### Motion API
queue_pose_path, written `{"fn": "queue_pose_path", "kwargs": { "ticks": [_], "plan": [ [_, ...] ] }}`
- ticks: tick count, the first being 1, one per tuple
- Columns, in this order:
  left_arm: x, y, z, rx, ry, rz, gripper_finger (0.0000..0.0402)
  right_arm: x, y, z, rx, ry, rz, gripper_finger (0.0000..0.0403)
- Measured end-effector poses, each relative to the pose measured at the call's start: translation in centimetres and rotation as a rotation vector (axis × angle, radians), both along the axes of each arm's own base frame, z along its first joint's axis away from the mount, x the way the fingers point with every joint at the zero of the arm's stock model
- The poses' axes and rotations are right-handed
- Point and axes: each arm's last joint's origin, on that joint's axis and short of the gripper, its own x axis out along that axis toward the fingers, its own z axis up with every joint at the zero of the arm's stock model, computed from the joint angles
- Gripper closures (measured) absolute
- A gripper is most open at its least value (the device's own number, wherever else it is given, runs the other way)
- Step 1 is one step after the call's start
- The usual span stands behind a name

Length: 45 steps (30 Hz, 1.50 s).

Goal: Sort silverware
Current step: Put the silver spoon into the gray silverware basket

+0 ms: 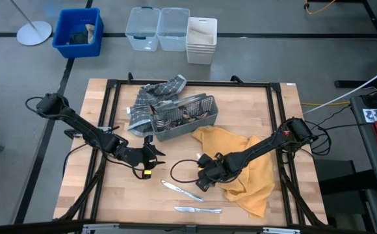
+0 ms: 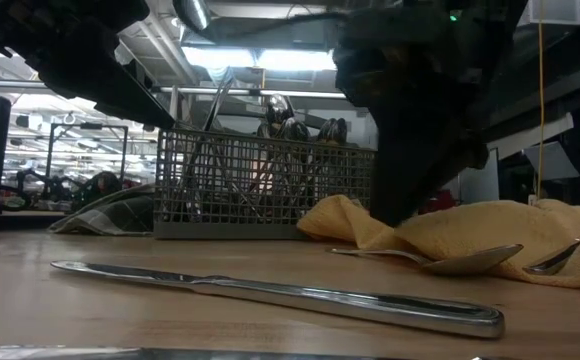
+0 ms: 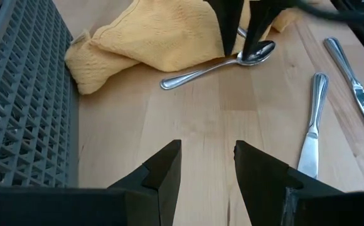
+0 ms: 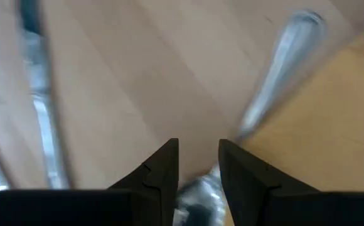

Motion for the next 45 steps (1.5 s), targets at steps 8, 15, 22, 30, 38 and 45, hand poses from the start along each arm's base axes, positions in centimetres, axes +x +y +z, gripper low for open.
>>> {"fn": "queue_pose_path", "kwargs": {
  "ticks": [8,15,22,30,38,45],
  "plan": [
    [0.0,0.0,0.0,0.001,0.001,0.0,0.0265,0.1,0.1,-0.7,-0.009,0.017,0.002,0.0288],
    [0.0,0.0,0.0,0.002,0.003,0.001,0.0265,0.0,0.0,-1.6,-0.03,0.058,0.001,0.0288],
    [0.0,0.0,0.0,0.003,0.003,0.001,0.0265,0.0,0.0,-1.6,-0.037,0.059,-0.002,0.0288],
    [0.0,0.0,0.0,0.005,0.003,-0.001,0.0265,-0.1,0.0,-1.6,-0.031,0.069,0.002,0.0288],
    [0.0,0.0,0.0,0.005,0.003,-0.001,0.0265,-0.2,0.0,-1.5,-0.014,0.089,0.01,0.0288],
    [0.0,0.0,0.0,0.005,0.003,-0.001,0.0265,-0.3,0.0,-1.3,-0.009,0.088,0.011,0.0288]
  ]
}}
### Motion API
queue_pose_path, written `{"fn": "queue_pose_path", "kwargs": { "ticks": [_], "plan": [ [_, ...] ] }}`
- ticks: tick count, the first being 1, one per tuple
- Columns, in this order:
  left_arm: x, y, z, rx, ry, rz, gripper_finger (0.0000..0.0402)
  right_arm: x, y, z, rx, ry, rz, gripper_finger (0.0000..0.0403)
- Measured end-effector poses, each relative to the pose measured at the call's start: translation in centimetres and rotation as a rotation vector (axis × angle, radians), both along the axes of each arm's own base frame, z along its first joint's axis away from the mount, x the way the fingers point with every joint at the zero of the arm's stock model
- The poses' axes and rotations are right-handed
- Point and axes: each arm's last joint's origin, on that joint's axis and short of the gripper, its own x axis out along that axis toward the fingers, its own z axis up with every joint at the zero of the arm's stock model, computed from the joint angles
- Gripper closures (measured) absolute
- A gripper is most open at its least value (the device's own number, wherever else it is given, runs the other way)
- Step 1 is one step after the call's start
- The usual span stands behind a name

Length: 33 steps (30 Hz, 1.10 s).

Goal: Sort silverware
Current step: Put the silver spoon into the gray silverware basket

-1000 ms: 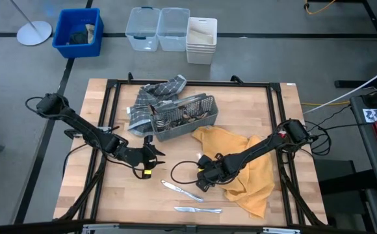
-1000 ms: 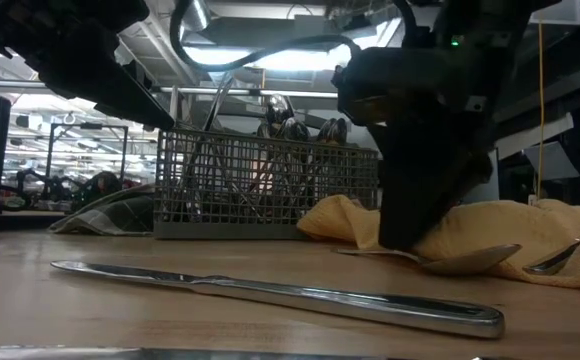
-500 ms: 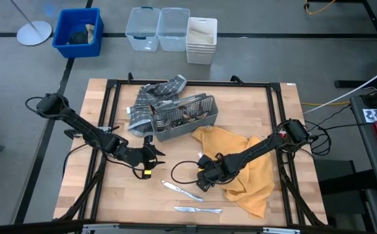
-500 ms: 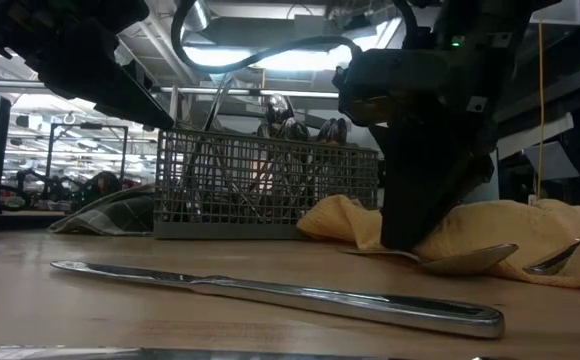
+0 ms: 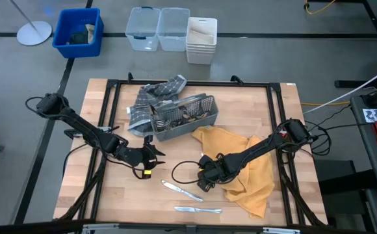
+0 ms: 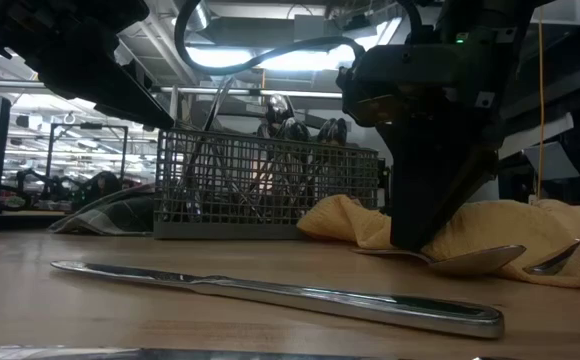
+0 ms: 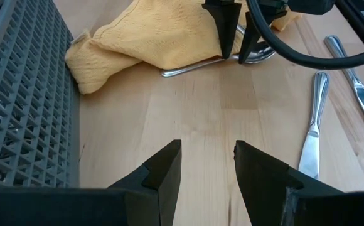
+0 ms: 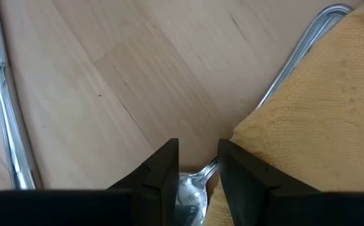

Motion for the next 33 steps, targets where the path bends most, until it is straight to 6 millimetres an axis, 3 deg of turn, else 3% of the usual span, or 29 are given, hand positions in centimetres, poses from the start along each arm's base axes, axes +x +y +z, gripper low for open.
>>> {"fn": "queue_pose_path", "kwargs": {
  "ticks": [15,33],
  "plan": [
    [0.0,0.0,0.0,0.0,0.0,0.0,0.0265,-0.4,0.0,1.2,0.039,0.0,0.012,0.0288],
    [0.0,0.0,0.0,0.0,0.001,0.0,0.0265,-0.8,-0.4,0.6,-0.011,0.014,-0.007,0.0288]
  ]
}}
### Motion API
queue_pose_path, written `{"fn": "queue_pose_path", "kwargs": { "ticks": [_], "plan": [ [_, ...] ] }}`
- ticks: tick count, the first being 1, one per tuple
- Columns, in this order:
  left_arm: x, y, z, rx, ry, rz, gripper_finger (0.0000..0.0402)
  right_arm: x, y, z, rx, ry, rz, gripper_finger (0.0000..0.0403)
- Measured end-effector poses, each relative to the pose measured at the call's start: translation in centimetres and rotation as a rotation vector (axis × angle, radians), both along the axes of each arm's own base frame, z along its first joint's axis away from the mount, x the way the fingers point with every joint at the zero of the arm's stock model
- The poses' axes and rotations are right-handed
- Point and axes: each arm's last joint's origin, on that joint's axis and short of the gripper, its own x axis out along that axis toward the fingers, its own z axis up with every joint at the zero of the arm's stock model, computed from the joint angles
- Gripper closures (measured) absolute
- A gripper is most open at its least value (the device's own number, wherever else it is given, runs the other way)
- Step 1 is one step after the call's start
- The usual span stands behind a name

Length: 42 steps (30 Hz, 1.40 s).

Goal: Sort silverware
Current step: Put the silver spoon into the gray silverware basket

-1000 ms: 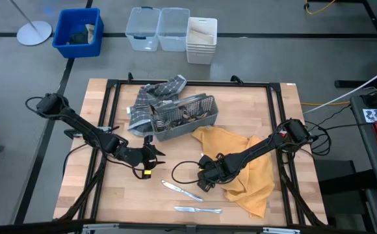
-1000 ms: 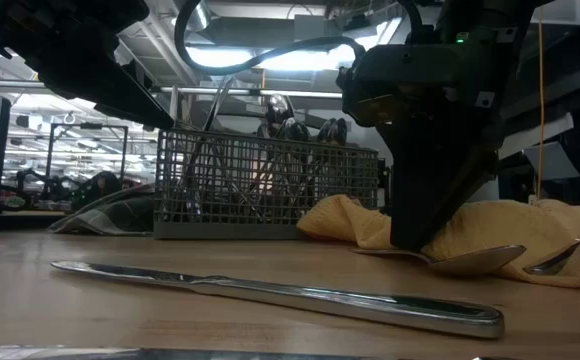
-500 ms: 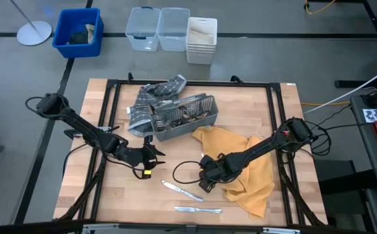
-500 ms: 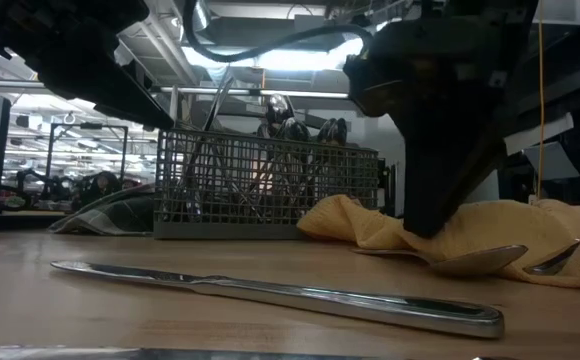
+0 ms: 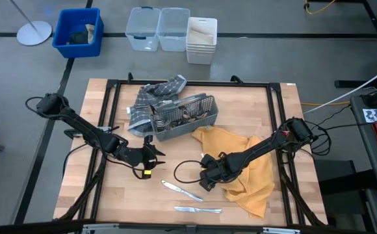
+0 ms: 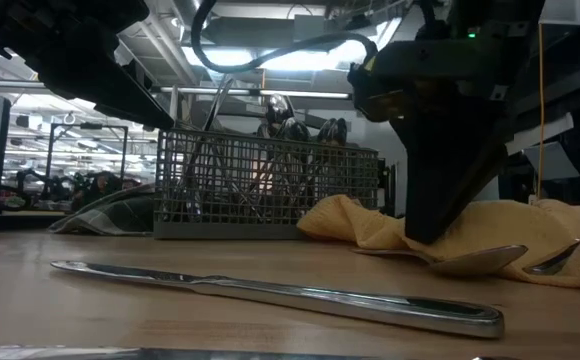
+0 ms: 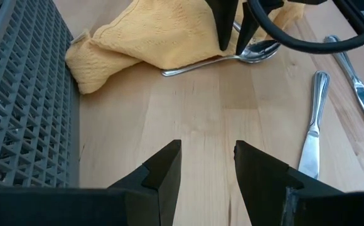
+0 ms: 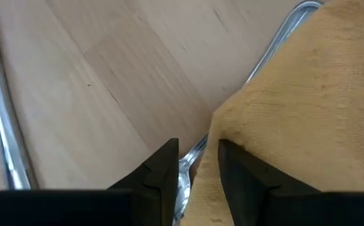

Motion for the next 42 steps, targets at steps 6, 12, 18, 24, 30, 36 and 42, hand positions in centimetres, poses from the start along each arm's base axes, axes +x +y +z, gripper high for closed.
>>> {"fn": "queue_pose_path", "kwargs": {
  "ticks": [6,12,18,24,30,36,42],
  "plan": [
    [0.0,0.0,0.0,0.0,0.0,0.0,0.0265,-0.1,-0.1,-0.9,0.017,-0.04,-0.003,0.0288],
    [0.0,0.0,0.0,0.0,0.0,0.0,0.0265,-0.2,-0.1,-1.2,0.002,-0.045,-0.008,0.0288],
    [0.0,0.0,0.0,0.0,0.0,0.0,0.0265,0.4,0.1,-0.9,0.019,-0.113,0.007,0.0288],
    [0.0,0.0,0.0,0.0,0.0,0.0,0.0265,0.9,0.3,-0.6,0.027,-0.167,0.043,0.0288],
    [0.0,0.0,0.0,0.0,0.0,0.0,0.0265,0.8,0.3,-0.7,0.019,-0.161,0.042,0.0288],
    [0.0,0.0,0.0,0.0,0.0,0.0,0.0265,0.7,0.1,-0.7,-0.014,-0.156,0.031,0.0288],
    [0.0,0.0,0.0,0.0,0.0,0.0,0.0265,0.1,-0.2,-1.0,-0.054,-0.095,0.017,0.0288]
  ]
}}
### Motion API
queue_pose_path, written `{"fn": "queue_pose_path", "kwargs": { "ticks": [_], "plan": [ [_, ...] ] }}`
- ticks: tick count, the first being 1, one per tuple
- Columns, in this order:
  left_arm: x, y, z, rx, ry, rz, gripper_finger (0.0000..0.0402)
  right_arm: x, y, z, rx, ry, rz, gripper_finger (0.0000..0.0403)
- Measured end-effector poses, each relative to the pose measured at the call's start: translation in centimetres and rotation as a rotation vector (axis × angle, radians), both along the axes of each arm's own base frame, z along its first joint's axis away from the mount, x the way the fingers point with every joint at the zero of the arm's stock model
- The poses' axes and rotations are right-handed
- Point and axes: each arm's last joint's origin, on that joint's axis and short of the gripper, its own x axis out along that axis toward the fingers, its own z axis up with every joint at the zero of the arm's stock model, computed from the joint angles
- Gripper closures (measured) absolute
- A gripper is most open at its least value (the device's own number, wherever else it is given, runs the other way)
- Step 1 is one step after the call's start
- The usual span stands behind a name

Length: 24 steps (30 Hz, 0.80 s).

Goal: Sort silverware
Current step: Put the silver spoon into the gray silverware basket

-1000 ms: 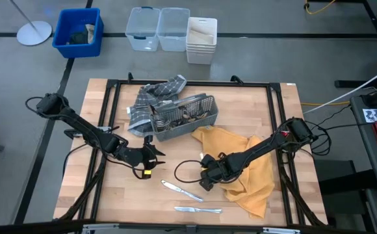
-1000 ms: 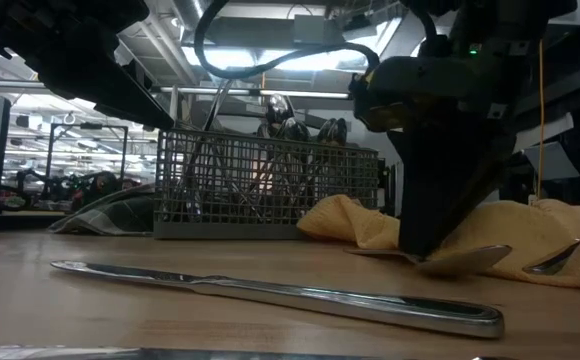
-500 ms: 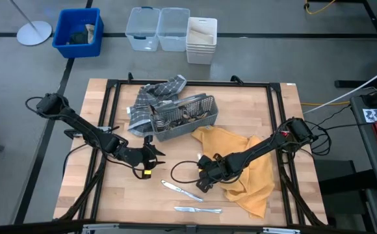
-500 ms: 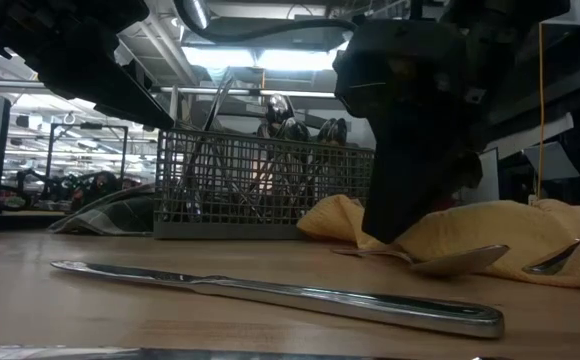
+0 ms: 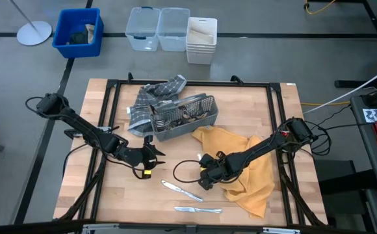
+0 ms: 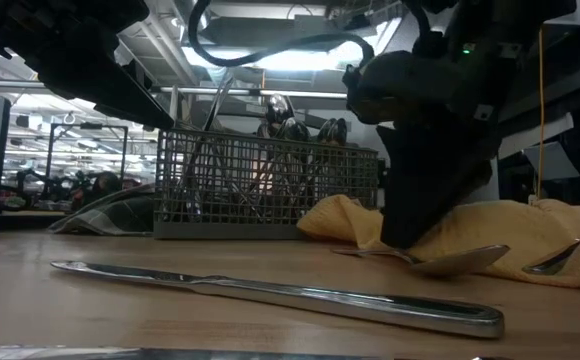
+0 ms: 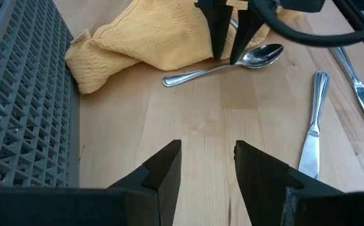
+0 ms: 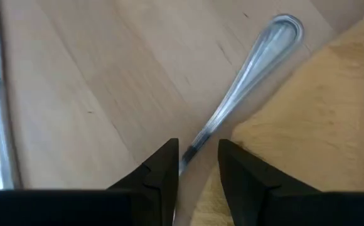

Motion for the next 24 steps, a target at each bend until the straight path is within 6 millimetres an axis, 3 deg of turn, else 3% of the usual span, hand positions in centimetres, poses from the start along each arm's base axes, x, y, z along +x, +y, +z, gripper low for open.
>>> {"fn": "queue_pose_path", "kwargs": {
  "ticks": [16,24],
  "plan": [
    [0.0,0.0,0.0,0.002,0.003,0.0,0.0265,0.5,0.3,-1.4,0.013,0.001,-0.008,0.0292],
    [0.0,0.0,0.0,0.0,-0.001,0.0,0.0265,0.7,0.3,-1.2,0.017,-0.001,-0.007,0.0386]
  ]
}}
